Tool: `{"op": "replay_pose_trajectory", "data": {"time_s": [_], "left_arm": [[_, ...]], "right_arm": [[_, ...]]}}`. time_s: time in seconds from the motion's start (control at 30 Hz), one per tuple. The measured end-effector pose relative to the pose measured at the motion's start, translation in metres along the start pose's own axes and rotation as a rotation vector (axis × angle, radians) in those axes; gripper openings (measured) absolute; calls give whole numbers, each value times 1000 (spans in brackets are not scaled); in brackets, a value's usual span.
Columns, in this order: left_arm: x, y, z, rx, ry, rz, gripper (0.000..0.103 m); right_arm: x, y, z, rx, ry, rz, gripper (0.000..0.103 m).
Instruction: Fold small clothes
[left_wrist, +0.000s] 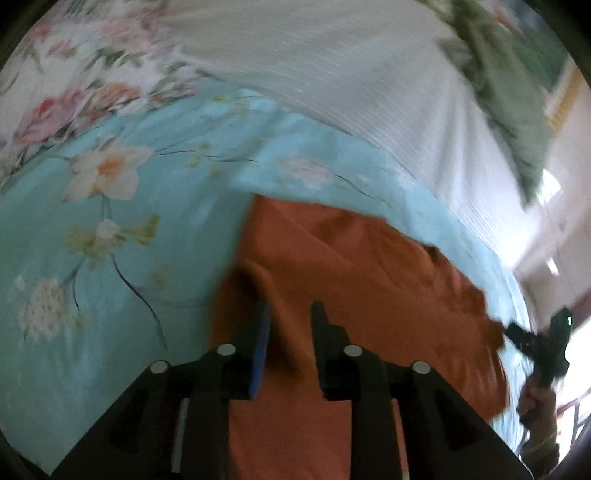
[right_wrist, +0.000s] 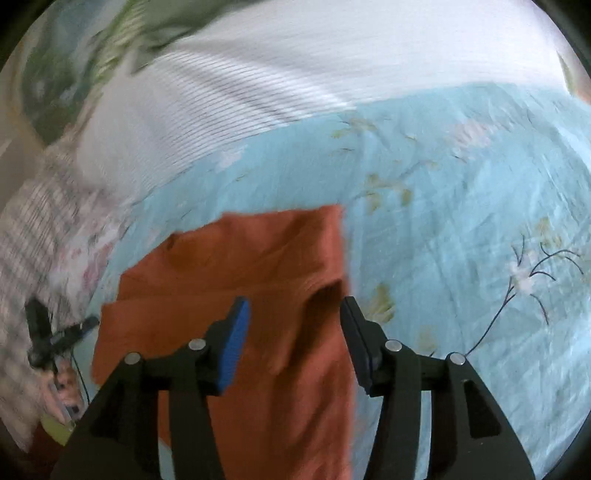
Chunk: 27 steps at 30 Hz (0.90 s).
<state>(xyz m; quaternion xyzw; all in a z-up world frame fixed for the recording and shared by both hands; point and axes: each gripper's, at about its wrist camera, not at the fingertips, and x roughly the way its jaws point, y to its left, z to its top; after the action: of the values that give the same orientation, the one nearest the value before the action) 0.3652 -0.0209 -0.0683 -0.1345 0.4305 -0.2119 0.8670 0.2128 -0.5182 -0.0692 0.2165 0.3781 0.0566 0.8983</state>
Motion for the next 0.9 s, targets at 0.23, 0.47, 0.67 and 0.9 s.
{"op": "replay_pose_trajectory", "data": {"time_s": [0.23, 0.47, 0.67, 0.9], "left_arm": [[43, -80, -57, 263, 244, -68, 25], [86, -71, -6, 220, 218, 20, 15], [91, -47, 58, 131, 83, 132, 27], [52, -5, 68, -50, -45, 195, 61]], "right_arm": [[58, 56, -25, -254, 231, 24, 53], [75, 23, 32, -173, 107, -139, 49], [41, -17, 63, 16, -90, -226, 51], [4, -5, 34, 62, -116, -155, 51]]}}
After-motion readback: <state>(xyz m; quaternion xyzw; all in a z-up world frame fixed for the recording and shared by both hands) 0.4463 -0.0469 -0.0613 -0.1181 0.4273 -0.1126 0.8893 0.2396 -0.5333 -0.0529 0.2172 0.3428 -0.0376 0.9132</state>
